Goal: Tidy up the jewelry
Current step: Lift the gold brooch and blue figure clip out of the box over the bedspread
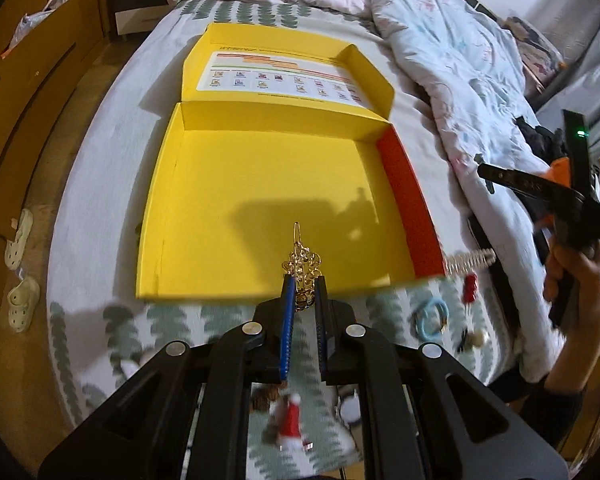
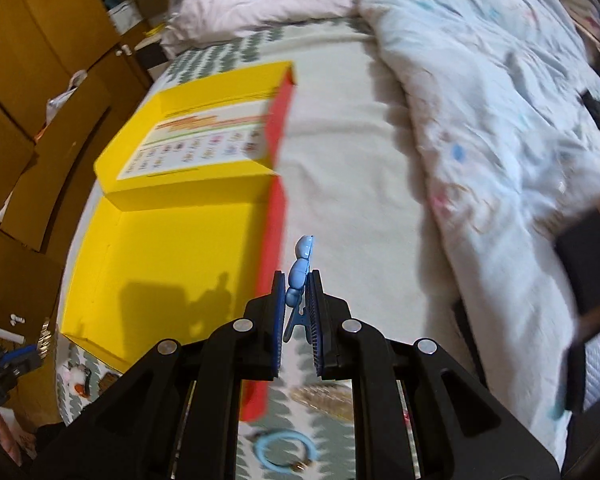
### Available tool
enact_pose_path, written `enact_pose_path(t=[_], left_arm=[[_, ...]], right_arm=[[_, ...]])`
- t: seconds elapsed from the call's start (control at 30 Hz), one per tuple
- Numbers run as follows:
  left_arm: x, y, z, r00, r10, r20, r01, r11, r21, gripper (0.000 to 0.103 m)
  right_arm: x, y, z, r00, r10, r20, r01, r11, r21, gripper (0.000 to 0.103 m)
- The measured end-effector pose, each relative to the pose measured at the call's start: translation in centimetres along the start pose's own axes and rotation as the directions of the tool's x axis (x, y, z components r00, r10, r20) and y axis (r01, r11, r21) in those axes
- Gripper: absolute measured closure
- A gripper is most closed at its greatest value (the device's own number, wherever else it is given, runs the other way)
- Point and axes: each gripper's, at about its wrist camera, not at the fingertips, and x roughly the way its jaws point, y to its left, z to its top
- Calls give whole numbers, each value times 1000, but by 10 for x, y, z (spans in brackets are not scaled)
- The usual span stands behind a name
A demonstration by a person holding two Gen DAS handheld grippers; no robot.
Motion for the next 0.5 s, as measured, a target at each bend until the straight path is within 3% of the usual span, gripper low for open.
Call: enact_pose_path(t=[0.2, 0.5], left_arm=[[-10, 20, -32, 1000, 26, 15, -25, 999, -36, 93], [-9, 89, -85, 985, 175, 8, -172, 973, -152, 93]], right_arm=[[24, -33, -18, 998, -28, -63, 30, 999, 34, 91], [75, -36, -20, 991, -23, -130, 26, 999, 25, 91]])
